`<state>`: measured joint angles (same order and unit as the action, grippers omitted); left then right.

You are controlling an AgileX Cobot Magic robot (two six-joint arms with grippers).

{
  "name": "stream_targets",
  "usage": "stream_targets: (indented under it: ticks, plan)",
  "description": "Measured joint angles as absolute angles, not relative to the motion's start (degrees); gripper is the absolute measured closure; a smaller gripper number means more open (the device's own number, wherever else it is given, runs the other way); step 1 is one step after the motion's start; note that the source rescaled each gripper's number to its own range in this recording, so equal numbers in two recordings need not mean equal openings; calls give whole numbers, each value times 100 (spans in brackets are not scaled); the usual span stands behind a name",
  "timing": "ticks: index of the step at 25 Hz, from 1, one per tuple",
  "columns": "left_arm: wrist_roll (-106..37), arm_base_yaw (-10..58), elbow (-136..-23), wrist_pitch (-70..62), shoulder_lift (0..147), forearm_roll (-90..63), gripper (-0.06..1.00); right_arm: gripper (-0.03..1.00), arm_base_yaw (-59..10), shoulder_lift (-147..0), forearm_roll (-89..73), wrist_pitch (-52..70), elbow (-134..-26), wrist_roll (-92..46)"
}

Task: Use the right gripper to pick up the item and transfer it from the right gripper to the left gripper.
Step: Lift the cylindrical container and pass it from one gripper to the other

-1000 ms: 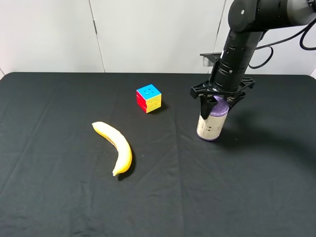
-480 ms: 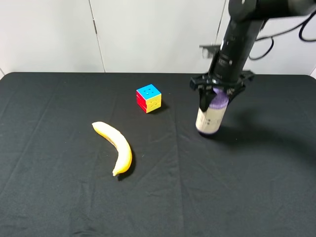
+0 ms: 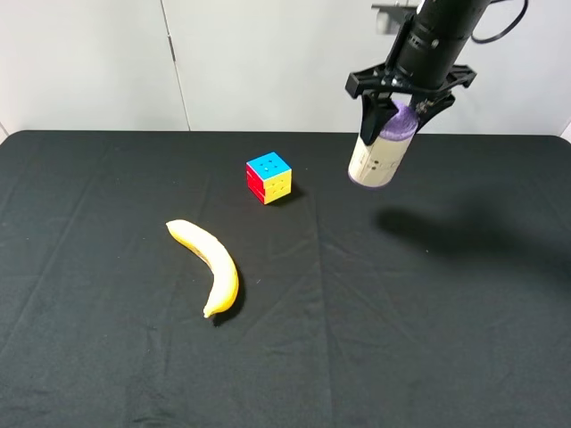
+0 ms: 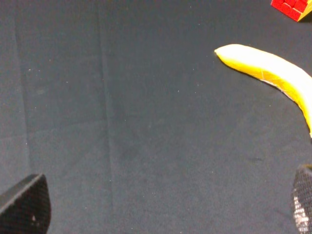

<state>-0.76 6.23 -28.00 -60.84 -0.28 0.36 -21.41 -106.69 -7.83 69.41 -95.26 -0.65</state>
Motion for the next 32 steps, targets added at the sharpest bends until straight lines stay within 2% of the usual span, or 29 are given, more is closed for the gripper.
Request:
stream_targets:
  ticks: [19, 32]
  plan:
    - [-76, 623, -2800, -6084, -28, 36, -1, 91, -2141, -9003, -1573, 7016, -9519, -263]
    - [-88, 623, -2800, -5970, -28, 775, -1, 91, -2141, -7815, -2187, 7075, -8152, -1002]
